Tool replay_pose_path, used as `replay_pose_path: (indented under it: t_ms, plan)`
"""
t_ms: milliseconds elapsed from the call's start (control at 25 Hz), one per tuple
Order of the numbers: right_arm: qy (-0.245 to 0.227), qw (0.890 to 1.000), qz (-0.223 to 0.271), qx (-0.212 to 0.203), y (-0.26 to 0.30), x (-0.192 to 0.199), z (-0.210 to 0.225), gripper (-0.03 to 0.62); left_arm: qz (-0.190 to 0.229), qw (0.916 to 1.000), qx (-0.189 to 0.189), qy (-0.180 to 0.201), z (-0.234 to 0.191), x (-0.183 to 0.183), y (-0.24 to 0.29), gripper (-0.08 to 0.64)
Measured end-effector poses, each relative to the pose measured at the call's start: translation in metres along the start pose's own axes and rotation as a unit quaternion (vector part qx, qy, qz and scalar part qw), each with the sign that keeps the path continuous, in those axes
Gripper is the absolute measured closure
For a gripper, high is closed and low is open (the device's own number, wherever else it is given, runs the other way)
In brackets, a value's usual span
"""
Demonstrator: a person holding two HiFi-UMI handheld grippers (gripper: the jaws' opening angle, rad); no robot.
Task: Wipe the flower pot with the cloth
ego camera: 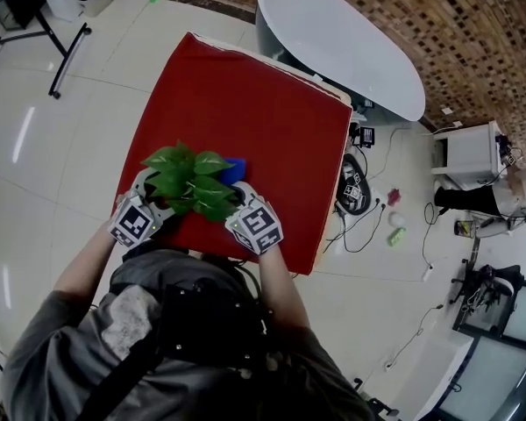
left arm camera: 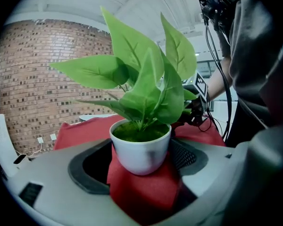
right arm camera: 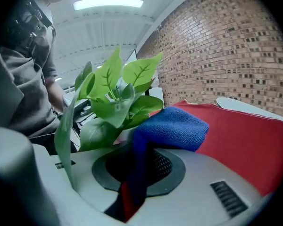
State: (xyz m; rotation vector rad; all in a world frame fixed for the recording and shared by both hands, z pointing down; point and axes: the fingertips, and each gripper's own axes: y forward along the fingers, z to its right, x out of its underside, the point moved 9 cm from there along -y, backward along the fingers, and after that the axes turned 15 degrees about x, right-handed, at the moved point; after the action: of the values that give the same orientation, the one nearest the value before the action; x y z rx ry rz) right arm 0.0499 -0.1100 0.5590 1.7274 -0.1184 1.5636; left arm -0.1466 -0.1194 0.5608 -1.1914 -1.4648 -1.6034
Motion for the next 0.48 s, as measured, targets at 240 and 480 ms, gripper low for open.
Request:
replay_pose_path:
  t_ms: [240,480]
  plan:
    - [-0.002,1.000,-0.004,-0.023,-0.018,0.008,-0.018,0.515,-0.005,0.9998,-0.014,-0.011,0.004,-0.003,0.004,0.144]
    - [-0.006,0.999,-0.012,-0.051,-0.033,0.015,-0.033,0.515,-0.020,0.9991,-0.028,-0.023,0.011,-0.001,0.014,0.144]
